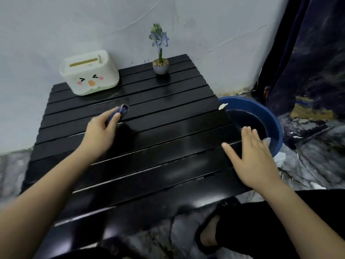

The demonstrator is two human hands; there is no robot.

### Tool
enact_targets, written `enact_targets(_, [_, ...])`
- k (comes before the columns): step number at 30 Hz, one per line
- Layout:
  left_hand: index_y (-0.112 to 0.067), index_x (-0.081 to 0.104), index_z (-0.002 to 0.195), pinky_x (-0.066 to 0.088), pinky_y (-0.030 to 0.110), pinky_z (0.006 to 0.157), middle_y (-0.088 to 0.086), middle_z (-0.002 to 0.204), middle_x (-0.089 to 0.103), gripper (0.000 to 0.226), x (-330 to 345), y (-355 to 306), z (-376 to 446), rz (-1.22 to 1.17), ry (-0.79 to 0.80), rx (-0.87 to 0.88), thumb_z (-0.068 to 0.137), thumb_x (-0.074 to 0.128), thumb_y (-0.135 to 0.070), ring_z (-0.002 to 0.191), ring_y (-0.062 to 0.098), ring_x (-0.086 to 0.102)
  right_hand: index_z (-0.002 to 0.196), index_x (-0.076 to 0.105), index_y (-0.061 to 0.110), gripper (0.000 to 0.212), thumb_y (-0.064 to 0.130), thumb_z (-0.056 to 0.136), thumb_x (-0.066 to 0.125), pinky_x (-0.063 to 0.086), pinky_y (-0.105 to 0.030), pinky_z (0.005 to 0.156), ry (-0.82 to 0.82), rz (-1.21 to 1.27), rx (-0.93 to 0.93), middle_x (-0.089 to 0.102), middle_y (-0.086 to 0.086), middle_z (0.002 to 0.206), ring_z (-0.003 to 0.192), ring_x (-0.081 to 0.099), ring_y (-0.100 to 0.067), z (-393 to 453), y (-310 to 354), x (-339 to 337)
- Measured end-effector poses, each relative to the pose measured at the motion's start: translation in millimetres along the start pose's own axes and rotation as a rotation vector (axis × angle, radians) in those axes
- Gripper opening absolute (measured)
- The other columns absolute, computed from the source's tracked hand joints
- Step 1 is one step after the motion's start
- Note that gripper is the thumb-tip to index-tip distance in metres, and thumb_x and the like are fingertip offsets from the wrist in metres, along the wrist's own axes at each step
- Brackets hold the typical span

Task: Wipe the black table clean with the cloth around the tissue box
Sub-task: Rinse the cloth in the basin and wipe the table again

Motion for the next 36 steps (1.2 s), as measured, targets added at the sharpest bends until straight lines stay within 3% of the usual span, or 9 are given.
enact_targets(2, [-0.012,0.062,0.131,0.04,0.023,0.104,0.007,0.13,0.065,0.034,-31.6,38.6,-35.2,0.079,0.007,-0.041,0.1,0.052,-0.023,0.124,0.019,0.058,0.159,0.012,0.005,0.091,0.068,0.095,0.029,0.009,-0.049,0.126,0.0,-0.004,-0.005,0.013,-0.013,0.167,0.156,0.006,-0.025,-2.3,0.1,-2.3])
enact_targets(5, [-0.024,0.064,0.129,0.027,0.007,0.109,-0.007,0.143,0.054,0.036,-45.8,66.5,-79.5,0.029,0.167,-0.038,0.094,0.06,-0.028,0.135,0.004,0.046,0.152,0.026,0.002,0.089,0.069,0.094,0.03,0.012,-0.053,0.124,-0.025,-0.014,-0.006,0.026,-0.019,0.163,0.153,0.018,-0.031,-9.8,-3.6,-7.7])
enact_targets(7, [-0.032,0.06,0.133,0.021,0.013,0.115,-0.015,0.151,0.041,0.043,-46.8,73.1,-95.7,-0.004,0.208,-0.028,0.09,0.062,-0.036,0.141,-0.003,0.034,0.146,0.032,0.001,0.087,0.071,0.093,0.03,0.014,-0.054,0.123,-0.035,-0.028,-0.003,0.032,-0.02,0.159,0.15,0.023,-0.034,-18.2,-6.4,-9.7])
enact_targets(9, [-0.031,0.048,0.144,0.016,0.023,0.119,-0.009,0.158,0.029,0.053,-43.3,75.5,-98.2,0.068,0.158,-0.036,0.093,0.055,-0.042,0.148,0.005,0.023,0.147,0.032,0.002,0.088,0.071,0.093,0.032,0.014,-0.053,0.123,-0.034,-0.045,0.013,0.032,-0.02,0.159,0.15,0.024,-0.035,-24.4,-11.1,-9.8])
enact_targets(12, [-0.024,0.043,0.147,0.016,0.032,0.121,0.0,0.161,0.024,0.056,-16.4,54.6,-97.4,0.304,0.138,0.047,0.095,0.047,-0.045,0.151,0.02,0.018,0.145,0.035,0.001,0.087,0.07,0.092,0.034,0.018,-0.056,0.121,-0.012,-0.042,0.03,0.042,-0.022,0.152,0.144,0.032,-0.039,-28.2,-13.8,-6.3])
enact_targets(18, [-0.018,0.038,0.15,0.013,0.029,0.122,0.0,0.162,0.022,0.058,69.6,-28.2,-79.8,0.315,0.332,0.351,0.098,0.041,-0.043,0.151,0.016,0.015,0.153,0.026,0.001,0.095,0.072,0.091,0.031,0.017,-0.049,0.124,-0.031,-0.05,0.028,0.034,-0.019,0.159,0.152,0.021,-0.032,-27.8,-9.6,-5.1])
enact_targets(27, [-0.013,0.032,0.152,0.015,0.038,0.124,0.007,0.162,0.023,0.054,194.3,-151.6,-30.6,0.304,0.488,0.638,0.103,0.041,-0.036,0.151,0.024,0.017,0.155,0.022,0.003,0.098,0.075,0.089,0.026,0.024,-0.043,0.123,-0.042,-0.043,0.041,0.029,-0.015,0.162,0.153,0.019,-0.028,-27.1,-12.5,-2.1])
enact_targets(30, [-0.008,0.036,0.15,0.015,0.032,0.123,0.013,0.159,0.031,0.054,233.4,-191.0,-13.2,0.307,0.499,0.709,0.103,0.041,-0.035,0.147,0.027,0.027,0.156,0.019,0.004,0.098,0.075,0.089,0.025,0.025,-0.04,0.122,-0.034,-0.035,0.047,0.026,-0.013,0.164,0.154,0.018,-0.027,-25.4,-13.7,0.3])
enact_targets(36, [0.0,0.059,0.128,0.036,0.031,0.1,0.019,0.128,0.063,0.039,256.1,-227.6,14.9,0.081,0.528,0.572,0.101,0.049,-0.028,0.119,0.033,0.058,0.158,0.016,0.006,0.097,0.075,0.091,0.028,0.022,-0.036,0.121,-0.013,0.019,0.035,0.023,-0.011,0.165,0.154,0.016,-0.025,-27.3,-14.8,1.0])
Point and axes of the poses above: each hand's wrist, its own z-axis towards the middle knuckle, its own x-axis out of the palm, y = z × x, the point moved 10 cm from there along z, towards the middle knuckle
